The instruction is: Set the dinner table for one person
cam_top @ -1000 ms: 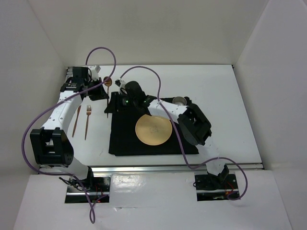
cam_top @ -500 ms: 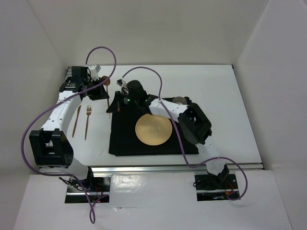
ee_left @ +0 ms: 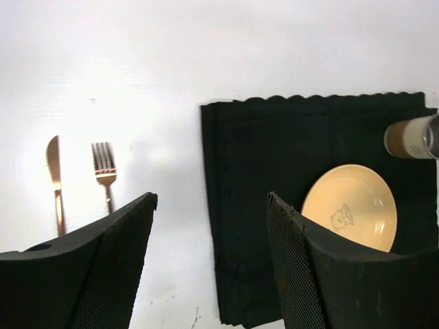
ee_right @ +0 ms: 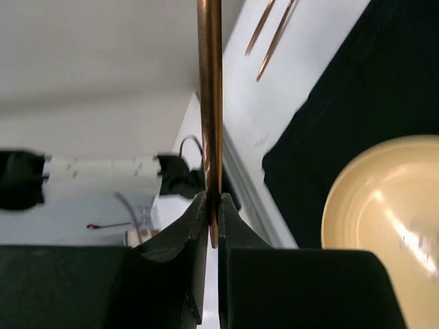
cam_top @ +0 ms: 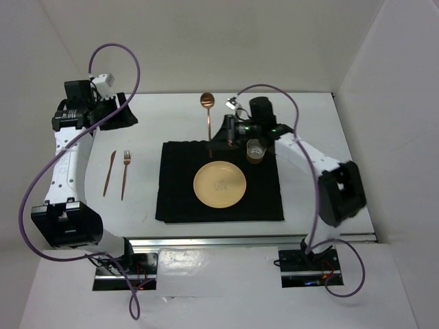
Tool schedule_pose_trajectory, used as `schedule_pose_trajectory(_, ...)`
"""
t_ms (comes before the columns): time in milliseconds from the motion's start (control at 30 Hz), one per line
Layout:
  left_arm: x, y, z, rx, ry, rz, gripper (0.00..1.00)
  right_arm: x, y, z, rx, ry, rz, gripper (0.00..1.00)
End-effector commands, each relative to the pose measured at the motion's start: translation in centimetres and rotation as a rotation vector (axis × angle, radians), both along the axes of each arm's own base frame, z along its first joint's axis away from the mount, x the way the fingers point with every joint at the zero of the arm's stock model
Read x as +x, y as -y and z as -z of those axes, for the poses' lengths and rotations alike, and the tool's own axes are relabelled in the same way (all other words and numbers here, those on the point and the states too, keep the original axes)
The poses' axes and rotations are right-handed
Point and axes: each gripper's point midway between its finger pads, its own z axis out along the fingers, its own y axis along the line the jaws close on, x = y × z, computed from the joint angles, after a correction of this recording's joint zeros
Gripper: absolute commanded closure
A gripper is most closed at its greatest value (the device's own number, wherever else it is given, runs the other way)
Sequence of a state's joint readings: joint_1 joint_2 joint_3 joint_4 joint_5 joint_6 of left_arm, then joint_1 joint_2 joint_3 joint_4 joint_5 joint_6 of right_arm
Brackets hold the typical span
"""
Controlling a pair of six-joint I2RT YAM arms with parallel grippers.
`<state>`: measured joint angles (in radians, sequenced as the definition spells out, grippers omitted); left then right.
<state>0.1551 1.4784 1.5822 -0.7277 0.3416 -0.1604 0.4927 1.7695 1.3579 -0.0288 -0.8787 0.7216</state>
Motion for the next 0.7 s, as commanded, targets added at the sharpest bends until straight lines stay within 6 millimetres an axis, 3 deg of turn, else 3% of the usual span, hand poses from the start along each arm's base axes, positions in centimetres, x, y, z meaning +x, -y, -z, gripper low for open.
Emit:
schedule_pose_trajectory(0,-1.0,-1.7,0.2,0.029,-0.01,-0.032,0.27,-7.2,4.1,-2.8,0.012,-0.008,-0.141,1.0)
schedule_pose_trajectory(33,-1.0,-1.6,0.2,0.023,-0.009,-0.025,0.27,-7.5,5.5,-2.5,-0.002,-0.025,-0.116,1.0)
schedule_pose_trajectory(100,-1.1,-2.0,0.5,0.006,-0.017,-0.029,0.27,-11.0,7.8,-1.3,-0.02,-0.094,-0.12,1.0)
schedule_pose_trajectory(133,-1.2,-1.8,0.4,0.0,-0.016,-0.022,0.27,-11.9,8.6,-0.6,-0.031,-0.128,-0.109,1.0)
schedule_pose_trajectory(167,-1.1,-2.3,0.7,0.0,-0.016,-0.032,0.27,-13.5,9.4,1.4,-0.05,-0.193,-0.111,1.0)
schedule_pose_trajectory(233,-0.9,-2.1,1.0,-0.008,-0.025,-0.026,0.27,-16.0,10.4,2.2,-0.068,-0.246,-0.11,1.0)
schedule_pose_trajectory(267,-0.9,-2.1,1.0,-0.008,-0.025,-0.026,0.27,-17.1,11.1,4.0,-0.087,-0.308,-0.086,1.0)
schedule_pose_trajectory(300,-0.6,-2.2,1.0,-0.008,-0.026,-0.026,0.27,-18.2,11.5,3.7,-0.076,-0.292,-0.081,1.0)
schedule_pose_trajectory(367,-0.7,-2.1,1.0,-0.014,-0.025,-0.019,0.28,-19.4,13.0,5.4,-0.073,-0.377,-0.023,1.0)
schedule_pose_trajectory(400,-0.7,-2.1,1.0,-0.014,-0.025,-0.019,0.28,-20.1,13.6,5.3,-0.059,-0.385,-0.012,1.0)
schedule_pose_trajectory(500,-0.6,-1.8,1.2,-0.029,-0.031,-0.004,0.28,-20.6,15.2,7.4,-0.052,-0.483,0.059,1.0)
schedule_pose_trajectory(667,-0.7,-1.8,1.6,-0.024,-0.039,0.002,0.28,-19.5,16.8,9.9,-0.073,-0.496,0.129,1.0)
